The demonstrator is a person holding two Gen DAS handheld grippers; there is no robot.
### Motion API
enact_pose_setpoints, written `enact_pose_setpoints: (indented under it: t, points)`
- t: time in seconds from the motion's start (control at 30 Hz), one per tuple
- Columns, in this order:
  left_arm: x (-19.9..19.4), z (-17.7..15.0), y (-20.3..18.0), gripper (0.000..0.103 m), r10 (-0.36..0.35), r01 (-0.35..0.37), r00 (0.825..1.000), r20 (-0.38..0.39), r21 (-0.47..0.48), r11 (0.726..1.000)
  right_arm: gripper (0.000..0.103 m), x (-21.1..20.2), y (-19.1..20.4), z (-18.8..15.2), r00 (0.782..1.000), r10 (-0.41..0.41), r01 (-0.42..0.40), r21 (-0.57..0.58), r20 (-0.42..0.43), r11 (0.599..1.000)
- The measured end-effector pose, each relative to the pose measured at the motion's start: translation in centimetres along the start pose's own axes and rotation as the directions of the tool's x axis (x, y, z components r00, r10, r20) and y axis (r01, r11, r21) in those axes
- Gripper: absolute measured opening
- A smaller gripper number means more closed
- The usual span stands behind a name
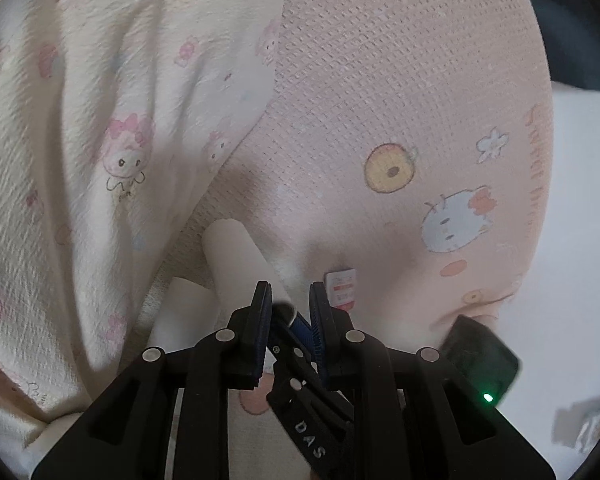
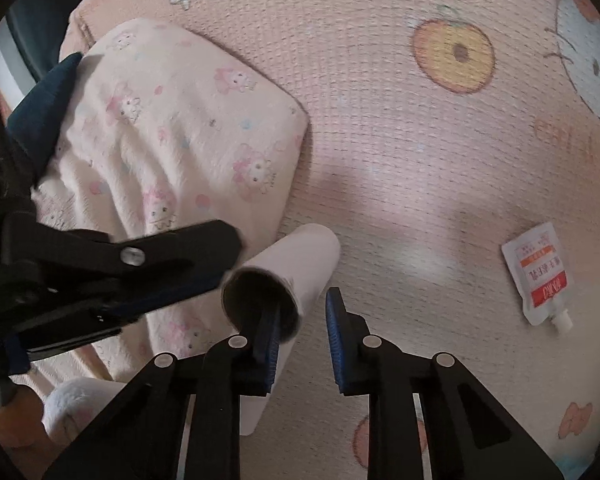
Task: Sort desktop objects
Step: 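Close the left gripper on another white paper tube, then lift the second white tube upright with the left gripper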
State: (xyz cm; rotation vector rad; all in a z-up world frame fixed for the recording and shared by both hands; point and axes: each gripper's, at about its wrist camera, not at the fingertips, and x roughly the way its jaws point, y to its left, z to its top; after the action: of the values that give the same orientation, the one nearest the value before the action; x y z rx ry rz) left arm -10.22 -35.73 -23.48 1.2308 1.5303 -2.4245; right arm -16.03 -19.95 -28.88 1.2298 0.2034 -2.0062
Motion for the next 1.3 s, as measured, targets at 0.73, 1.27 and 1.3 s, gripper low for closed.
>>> enact_pose_setpoints:
  t: [0.73, 1.27, 1.3]
  points:
    - [6.7, 0.4, 0.8, 0.054, 0.093, -0.114, 0.977, -0.189, -0.103, 0.988, 0.019, -1.5, -3.3, -1.1, 1.000, -0.008, 0.008, 0.016, -0.028, 1.000]
    - [9.3, 0.4, 3.3, 0.040, 0.004, -0.065, 0.975, -0.222, -0.269, 0.961, 0.019, -1.7, -4.6, -1.8, 0.997, -0.030, 0.029, -0.008, -0.067, 1.000]
    - [9.4, 0.3, 3.3, 0.039, 0.010, -0.071, 0.974, -0.227, -0.263, 0.962, 0.019, -1.7, -4.9, -1.8, 0.997, -0.029, 0.029, -0.006, -0.071, 1.000]
